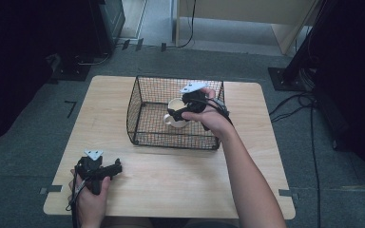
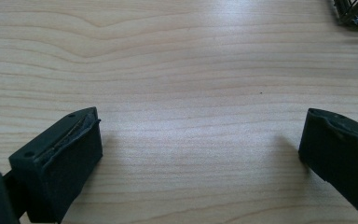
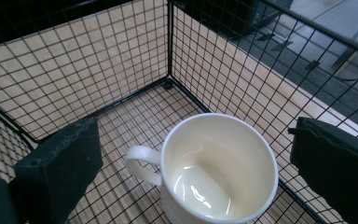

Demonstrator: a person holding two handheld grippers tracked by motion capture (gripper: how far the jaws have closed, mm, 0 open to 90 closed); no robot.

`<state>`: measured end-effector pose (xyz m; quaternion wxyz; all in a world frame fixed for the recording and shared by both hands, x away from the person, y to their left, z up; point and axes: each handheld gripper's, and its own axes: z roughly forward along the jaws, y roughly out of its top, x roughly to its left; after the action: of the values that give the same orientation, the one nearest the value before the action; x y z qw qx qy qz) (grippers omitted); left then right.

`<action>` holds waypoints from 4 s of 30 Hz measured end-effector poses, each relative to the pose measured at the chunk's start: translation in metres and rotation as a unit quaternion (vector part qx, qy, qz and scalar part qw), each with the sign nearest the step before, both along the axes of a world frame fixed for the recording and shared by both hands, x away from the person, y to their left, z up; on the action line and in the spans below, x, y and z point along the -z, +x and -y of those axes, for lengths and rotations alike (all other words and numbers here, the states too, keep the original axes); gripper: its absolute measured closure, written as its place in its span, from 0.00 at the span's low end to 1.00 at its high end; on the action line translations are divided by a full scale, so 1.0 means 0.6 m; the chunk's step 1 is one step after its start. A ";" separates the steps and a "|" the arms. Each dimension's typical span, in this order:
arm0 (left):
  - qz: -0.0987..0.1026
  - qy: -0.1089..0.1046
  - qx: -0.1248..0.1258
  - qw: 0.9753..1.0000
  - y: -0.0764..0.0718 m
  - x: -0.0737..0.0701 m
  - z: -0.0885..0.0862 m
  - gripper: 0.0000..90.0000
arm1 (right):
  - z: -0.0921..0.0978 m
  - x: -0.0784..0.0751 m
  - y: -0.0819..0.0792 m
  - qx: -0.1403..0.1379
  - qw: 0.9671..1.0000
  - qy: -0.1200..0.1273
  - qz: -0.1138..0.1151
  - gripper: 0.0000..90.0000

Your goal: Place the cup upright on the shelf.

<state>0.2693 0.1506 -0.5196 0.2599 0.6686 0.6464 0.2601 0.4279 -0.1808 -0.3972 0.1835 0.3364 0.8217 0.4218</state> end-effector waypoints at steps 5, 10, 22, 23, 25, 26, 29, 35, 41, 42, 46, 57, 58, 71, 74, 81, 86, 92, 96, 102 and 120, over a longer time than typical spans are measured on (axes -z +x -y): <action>0.000 0.000 0.000 1.000 0.000 0.000 0.000 0.00 | 0.000 -0.017 -0.023 -0.014 1.000 -0.001 0.018 0.02; 0.002 -0.001 -0.001 1.000 0.000 0.000 0.000 0.00 | 0.001 -0.028 -0.049 -0.022 0.999 0.000 0.027 0.02; 0.002 -0.001 -0.002 1.000 0.000 0.000 0.001 0.00 | 0.025 -0.028 -0.093 -0.015 0.999 -0.002 0.033 0.02; 0.002 -0.001 -0.001 1.000 0.000 0.000 0.000 0.00 | 0.029 -0.028 -0.096 -0.014 0.999 -0.003 0.034 0.02; 0.002 -0.001 -0.001 1.000 0.000 0.000 0.000 0.00 | 0.034 -0.029 -0.102 -0.013 0.999 -0.001 0.036 0.02; 0.002 -0.001 -0.001 1.000 0.000 0.000 0.000 0.00 | 0.038 -0.029 -0.105 -0.011 0.999 -0.001 0.039 0.02; 0.002 -0.001 -0.001 1.000 0.000 0.000 0.000 0.00 | 0.047 -0.031 -0.117 -0.007 0.999 0.003 0.041 0.02; 0.002 -0.001 -0.001 1.000 0.000 0.000 0.000 0.00 | 0.065 -0.032 -0.143 -0.009 0.999 0.001 0.051 0.02; 0.001 -0.001 -0.001 1.000 0.000 0.000 0.000 0.00 | 0.086 -0.029 -0.169 -0.008 0.998 0.004 0.055 0.02; 0.001 -0.001 -0.001 1.000 0.000 0.000 0.000 0.00 | 0.091 -0.027 -0.174 -0.010 0.998 0.005 0.056 0.02; 0.002 -0.001 -0.001 1.000 0.000 0.000 0.000 0.00 | 0.109 -0.021 -0.186 -0.002 0.998 0.006 0.055 0.02; 0.001 0.000 -0.001 1.000 0.000 0.000 0.000 0.00 | 0.146 -0.002 -0.223 -0.005 0.998 0.006 0.056 0.02; 0.001 0.000 -0.001 1.000 0.000 0.000 0.000 0.00 | 0.149 0.000 -0.226 -0.006 0.998 0.005 0.055 0.02; 0.001 -0.001 -0.001 1.000 0.000 0.000 0.000 0.00 | 0.189 0.031 -0.257 0.008 0.999 0.007 0.048 0.02; 0.001 -0.001 -0.001 1.000 0.000 0.000 0.000 0.00 | 0.199 0.040 -0.263 0.015 0.999 0.011 0.043 0.02; 0.002 -0.001 -0.001 1.000 0.000 0.000 0.000 0.00 | 0.224 0.067 -0.272 0.032 0.999 0.013 0.033 0.02; 0.002 -0.001 -0.001 1.000 0.000 0.000 0.000 0.00 | 0.242 0.084 -0.279 0.045 0.999 0.011 0.025 0.02; 0.002 -0.001 -0.001 1.000 0.000 0.000 0.000 0.00 | 0.263 0.102 -0.288 0.060 0.998 0.012 0.018 0.02; 0.002 -0.001 -0.001 1.000 0.000 0.000 0.000 0.00 | 0.276 0.112 -0.293 0.069 0.997 0.012 0.014 0.02; 0.001 0.000 0.000 1.000 0.000 0.000 0.000 0.00 | 0.295 0.130 -0.300 0.084 0.996 0.012 0.006 0.02; 0.001 0.000 0.000 1.000 0.000 0.000 0.000 0.00 | 0.350 0.171 -0.324 0.132 0.991 -0.002 -0.012 0.02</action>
<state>0.2693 0.1506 -0.5197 0.2604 0.6683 0.6462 0.2607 0.2332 -0.3907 -0.4995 0.2283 0.4463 0.7735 0.3878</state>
